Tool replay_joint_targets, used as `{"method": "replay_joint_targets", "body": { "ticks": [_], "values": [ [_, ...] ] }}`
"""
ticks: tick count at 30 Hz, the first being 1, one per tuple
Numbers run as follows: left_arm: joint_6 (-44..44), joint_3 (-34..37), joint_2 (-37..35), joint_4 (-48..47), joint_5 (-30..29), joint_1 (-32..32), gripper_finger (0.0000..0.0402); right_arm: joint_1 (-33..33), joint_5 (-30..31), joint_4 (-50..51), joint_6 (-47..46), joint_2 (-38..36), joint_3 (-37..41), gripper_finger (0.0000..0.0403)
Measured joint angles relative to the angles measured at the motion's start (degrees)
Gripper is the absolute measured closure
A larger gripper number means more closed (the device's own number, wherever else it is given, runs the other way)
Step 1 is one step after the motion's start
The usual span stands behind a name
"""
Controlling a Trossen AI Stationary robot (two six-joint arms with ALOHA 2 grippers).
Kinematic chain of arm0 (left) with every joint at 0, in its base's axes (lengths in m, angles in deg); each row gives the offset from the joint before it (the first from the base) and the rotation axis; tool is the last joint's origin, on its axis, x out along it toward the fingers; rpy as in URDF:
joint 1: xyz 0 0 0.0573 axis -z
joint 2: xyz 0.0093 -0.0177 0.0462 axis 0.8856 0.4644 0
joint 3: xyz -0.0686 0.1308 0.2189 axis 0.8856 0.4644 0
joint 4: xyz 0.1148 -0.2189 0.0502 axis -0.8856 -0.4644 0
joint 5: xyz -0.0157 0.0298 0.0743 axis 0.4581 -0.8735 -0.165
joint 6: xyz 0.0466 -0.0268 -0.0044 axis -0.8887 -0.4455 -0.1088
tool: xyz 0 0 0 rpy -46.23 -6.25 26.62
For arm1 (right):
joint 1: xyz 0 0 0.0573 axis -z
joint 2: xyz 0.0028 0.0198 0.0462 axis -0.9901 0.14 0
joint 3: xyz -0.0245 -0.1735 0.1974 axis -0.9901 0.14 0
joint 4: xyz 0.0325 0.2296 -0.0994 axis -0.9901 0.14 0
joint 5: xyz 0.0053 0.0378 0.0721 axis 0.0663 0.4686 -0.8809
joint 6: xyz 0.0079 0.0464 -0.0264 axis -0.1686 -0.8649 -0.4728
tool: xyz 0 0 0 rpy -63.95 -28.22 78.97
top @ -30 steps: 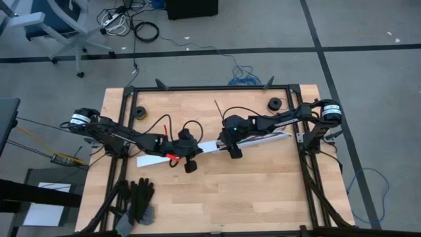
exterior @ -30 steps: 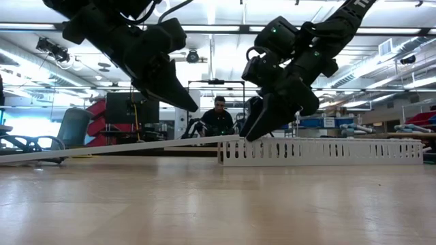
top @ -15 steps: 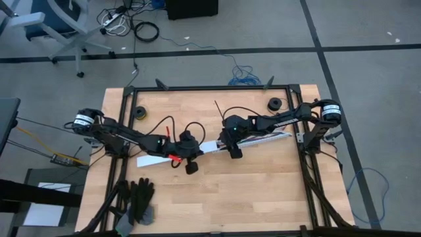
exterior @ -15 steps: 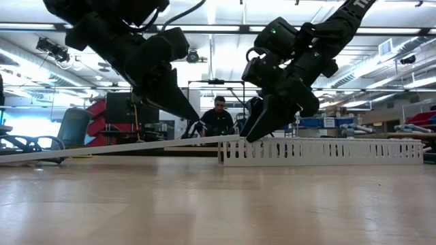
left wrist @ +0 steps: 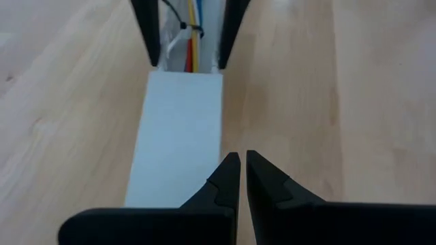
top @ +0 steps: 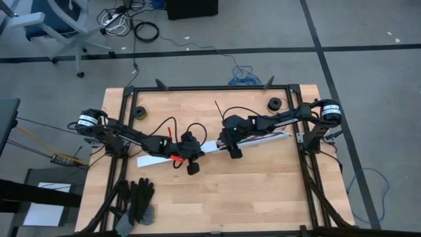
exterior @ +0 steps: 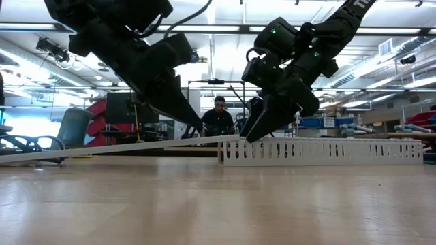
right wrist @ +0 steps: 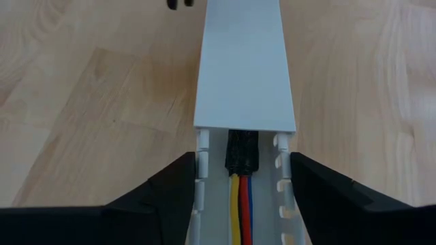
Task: Ziptie cables
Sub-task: Close the white cable duct
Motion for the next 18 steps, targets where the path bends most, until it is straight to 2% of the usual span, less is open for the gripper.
{"method": "replay_joint_targets", "body": {
  "ticks": [18],
  "values": [
    [-1.58,0.01,0.71,-0.10,0.48,-3.53,0.0401,-0.02,-0.03,-0.02,-0.07,0.02,0.04,0.0212]
  ]
}}
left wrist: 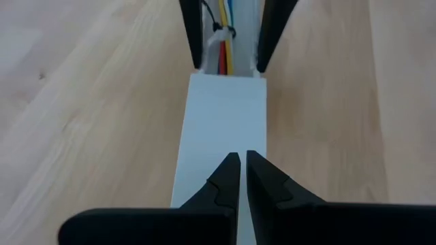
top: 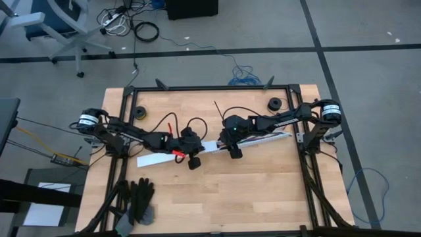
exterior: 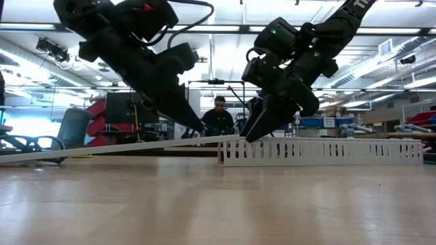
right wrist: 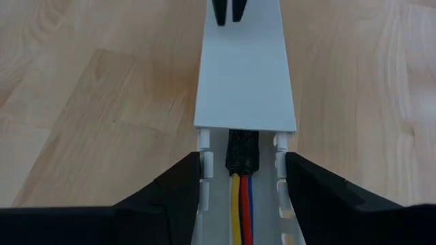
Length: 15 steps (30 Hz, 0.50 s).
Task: Ziptie cables
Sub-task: Close the white cable duct
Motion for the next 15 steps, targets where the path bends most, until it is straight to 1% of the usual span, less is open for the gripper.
{"method": "replay_joint_targets", "body": {
  "ticks": [4,15],
  "values": [
    [-0.04,0.02,0.98,0.30,0.04,-0.46,0.0401,-0.03,0.00,0.00,0.01,0.00,0.00,0.0212],
    [-1.42,-0.05,2.41,5.87,0.62,-0.59,0.0401,-0.07,0.00,-0.30,-0.27,0.04,0.02,0.0212]
  ]
}}
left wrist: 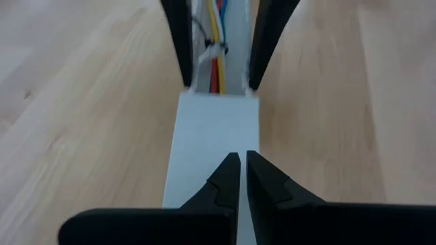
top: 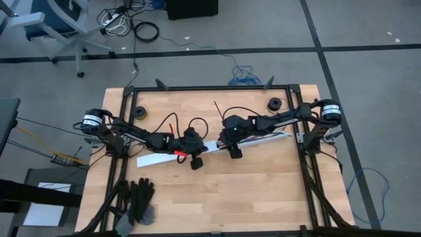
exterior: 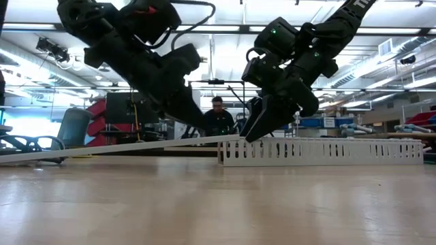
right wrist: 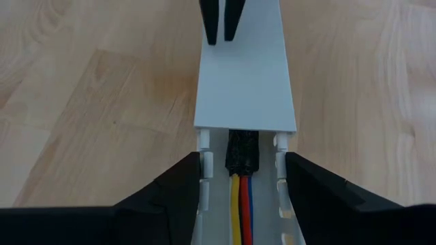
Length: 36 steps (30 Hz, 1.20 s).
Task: Ziptie cables
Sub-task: Close the white cable duct
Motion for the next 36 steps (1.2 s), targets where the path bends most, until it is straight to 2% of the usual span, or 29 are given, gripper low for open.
{"method": "replay_joint_targets", "body": {
  "ticks": [12,36],
  "values": [
    [-0.98,-2.54,4.51,1.80,1.95,-0.37,0.0401,-0.02,-0.07,0.01,-0.13,0.00,0.00,0.0212],
    [-2.69,-3.37,4.59,1.61,6.59,-3.06,0.0401,-0.02,-0.09,-0.36,-1.25,0.00,0.00,0.0213]
  ]
}}
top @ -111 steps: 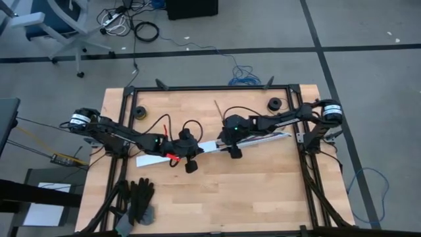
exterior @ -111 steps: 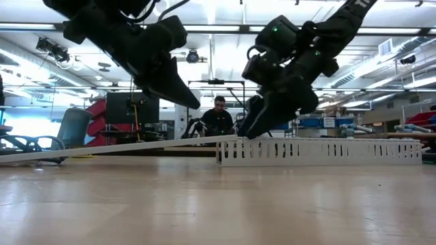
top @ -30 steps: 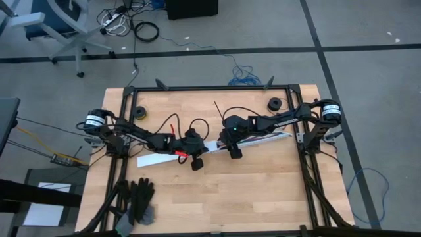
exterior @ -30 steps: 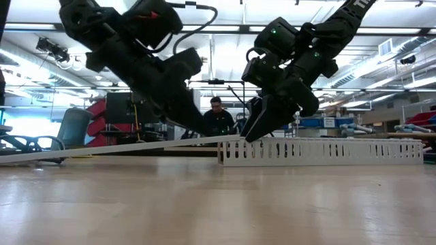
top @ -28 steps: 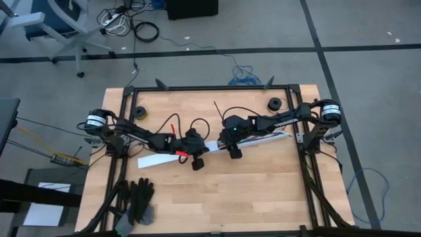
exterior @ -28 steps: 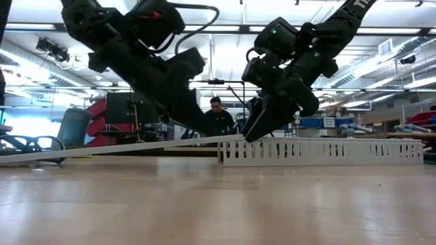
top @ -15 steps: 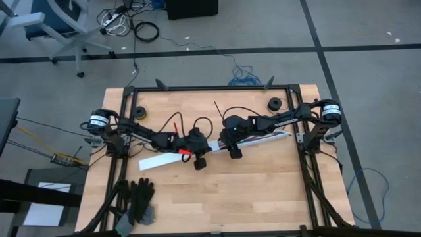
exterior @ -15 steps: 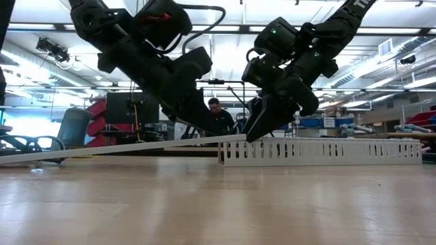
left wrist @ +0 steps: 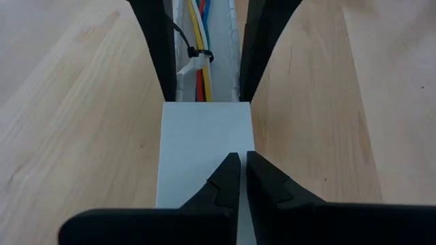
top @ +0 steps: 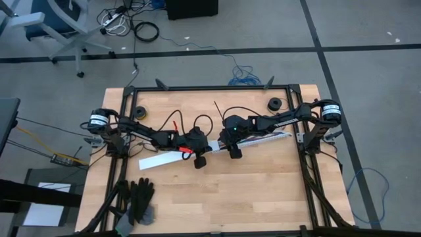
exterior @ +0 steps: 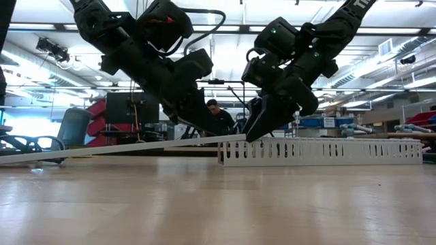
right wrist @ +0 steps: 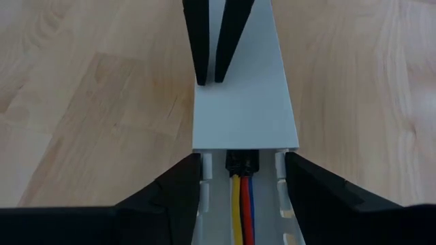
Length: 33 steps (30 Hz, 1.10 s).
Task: Ziptie cables
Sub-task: Close the white cable duct
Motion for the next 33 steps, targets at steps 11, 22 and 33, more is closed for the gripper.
{"method": "replay_joint_targets", "body": {
  "ticks": [11,22,33],
  "values": [
    [-0.02,-0.02,-0.02,-0.09,-0.08,0.00,0.0401,0.00,0.11,-0.41,-0.06,0.02,0.04,0.0156],
    [0.04,-0.02,-0.02,-0.13,-0.19,-0.02,0.0401,0.01,2.33,0.24,-0.07,-0.18,0.04,0.0118],
    [0.09,-0.02,-0.02,-0.15,-0.21,0.00,0.0401,1.10,3.04,7.57,-1.07,-5.35,0.02,0.0124]
  ]
}}
